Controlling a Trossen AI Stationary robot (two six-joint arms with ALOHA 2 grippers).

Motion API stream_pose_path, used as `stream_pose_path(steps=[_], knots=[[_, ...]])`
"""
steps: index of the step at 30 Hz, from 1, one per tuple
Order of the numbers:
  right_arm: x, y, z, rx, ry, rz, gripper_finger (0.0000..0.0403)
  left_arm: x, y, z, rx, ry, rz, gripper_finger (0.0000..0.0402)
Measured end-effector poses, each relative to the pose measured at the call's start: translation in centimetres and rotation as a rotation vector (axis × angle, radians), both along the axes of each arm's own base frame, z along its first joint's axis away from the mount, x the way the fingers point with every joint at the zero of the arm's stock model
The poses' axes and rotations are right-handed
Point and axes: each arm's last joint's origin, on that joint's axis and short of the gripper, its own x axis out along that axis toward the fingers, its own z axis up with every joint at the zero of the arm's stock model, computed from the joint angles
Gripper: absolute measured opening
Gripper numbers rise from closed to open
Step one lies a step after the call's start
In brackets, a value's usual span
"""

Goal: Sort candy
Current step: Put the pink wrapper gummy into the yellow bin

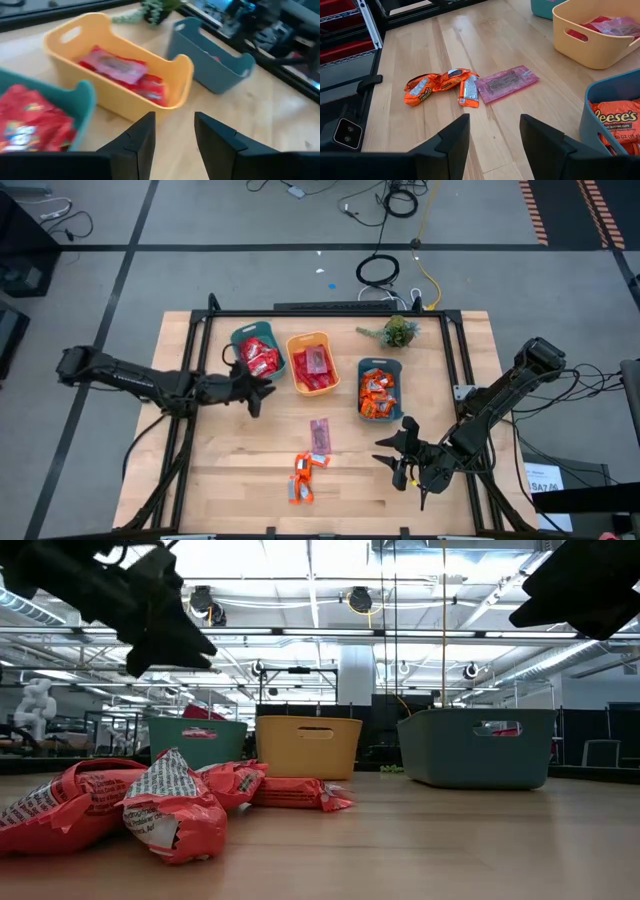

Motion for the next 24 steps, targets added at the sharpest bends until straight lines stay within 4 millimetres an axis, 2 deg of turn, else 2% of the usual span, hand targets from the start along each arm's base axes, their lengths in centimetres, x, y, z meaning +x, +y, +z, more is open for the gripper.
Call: stream_pose_path(steps=[6, 12, 19, 24], knots=[[0.0, 0.0, 0.0, 0.0, 0.0, 0.0, 0.0165, 2.5, -2.7, 1.1, 0.065, 0.035, -0.079, 0.0139], [0.0, 0.0, 0.0, 0.0, 0.0, 0.0, 0.0165, 6.4, -6.1, 1.8, 0.189, 0.111, -0.212, 0.0138], [0.0, 0.0, 0.0, 0.0, 0.0, 0.0, 0.0165, 10.9, -10.1, 0.2, 0.359, 0.228, -0.368, 0.0138], [0.0, 0.0, 0.0, 0.0, 0.0, 0.0, 0.0165, 13.1, -11.3, -1.8, 0.363, 0.28, -0.375, 0.0138]])
